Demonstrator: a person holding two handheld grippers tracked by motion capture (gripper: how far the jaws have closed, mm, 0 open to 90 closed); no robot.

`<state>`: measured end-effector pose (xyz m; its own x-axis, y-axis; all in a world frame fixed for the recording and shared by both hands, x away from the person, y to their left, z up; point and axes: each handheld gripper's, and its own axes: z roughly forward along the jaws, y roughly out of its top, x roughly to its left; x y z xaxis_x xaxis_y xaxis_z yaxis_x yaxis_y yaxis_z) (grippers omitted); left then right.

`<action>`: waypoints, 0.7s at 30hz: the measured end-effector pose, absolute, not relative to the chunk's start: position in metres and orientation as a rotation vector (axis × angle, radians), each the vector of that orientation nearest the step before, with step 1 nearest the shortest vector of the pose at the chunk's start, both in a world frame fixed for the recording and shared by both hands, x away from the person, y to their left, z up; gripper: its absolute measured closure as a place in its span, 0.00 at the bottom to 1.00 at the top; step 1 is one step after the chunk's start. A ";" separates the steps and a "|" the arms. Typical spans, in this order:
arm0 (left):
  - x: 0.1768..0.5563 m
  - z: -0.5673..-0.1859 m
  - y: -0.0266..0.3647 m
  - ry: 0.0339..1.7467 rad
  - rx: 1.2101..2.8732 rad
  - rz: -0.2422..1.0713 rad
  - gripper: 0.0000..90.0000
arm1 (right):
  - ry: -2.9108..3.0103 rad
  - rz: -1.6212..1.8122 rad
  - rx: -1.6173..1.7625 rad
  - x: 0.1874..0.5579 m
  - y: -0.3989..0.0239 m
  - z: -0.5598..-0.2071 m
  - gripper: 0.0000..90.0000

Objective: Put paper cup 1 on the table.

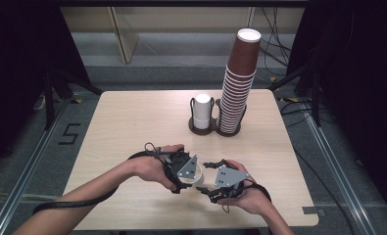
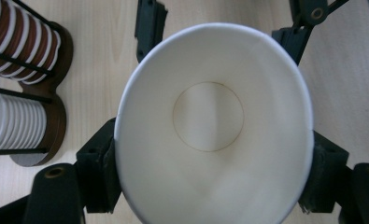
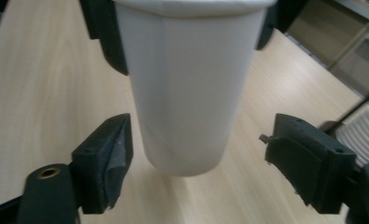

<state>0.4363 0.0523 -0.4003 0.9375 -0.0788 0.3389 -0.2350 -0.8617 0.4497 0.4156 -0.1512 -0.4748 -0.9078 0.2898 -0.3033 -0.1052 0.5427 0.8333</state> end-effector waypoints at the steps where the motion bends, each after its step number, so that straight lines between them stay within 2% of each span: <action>1: 0.436 -0.399 0.052 -0.237 2.595 0.410 0.27 | 2.375 1.322 0.151 0.416 -0.151 -0.475 0.29; 8: 0.434 -0.398 0.049 -0.303 2.591 0.345 0.28 | 2.438 1.355 0.111 0.415 -0.143 -0.481 0.32; 11: 0.432 -0.399 0.046 -0.335 2.598 0.327 0.28 | 2.449 1.370 0.096 0.415 -0.141 -0.484 0.37; 16: 0.433 -0.399 0.043 -0.344 2.594 0.309 0.27 | 2.459 1.376 0.104 0.415 -0.140 -0.484 0.38; 18: 0.435 -0.398 0.042 -0.290 2.542 0.300 0.22 | 2.444 1.395 0.137 0.413 -0.143 -0.483 0.38; 19: 0.435 -0.398 0.042 -0.290 2.542 0.300 0.16 | 2.424 1.397 0.145 0.414 -0.145 -0.482 0.38; 21: 0.438 -0.394 0.044 -0.261 2.486 0.317 0.15 | 2.422 1.388 0.160 0.414 -0.147 -0.481 0.38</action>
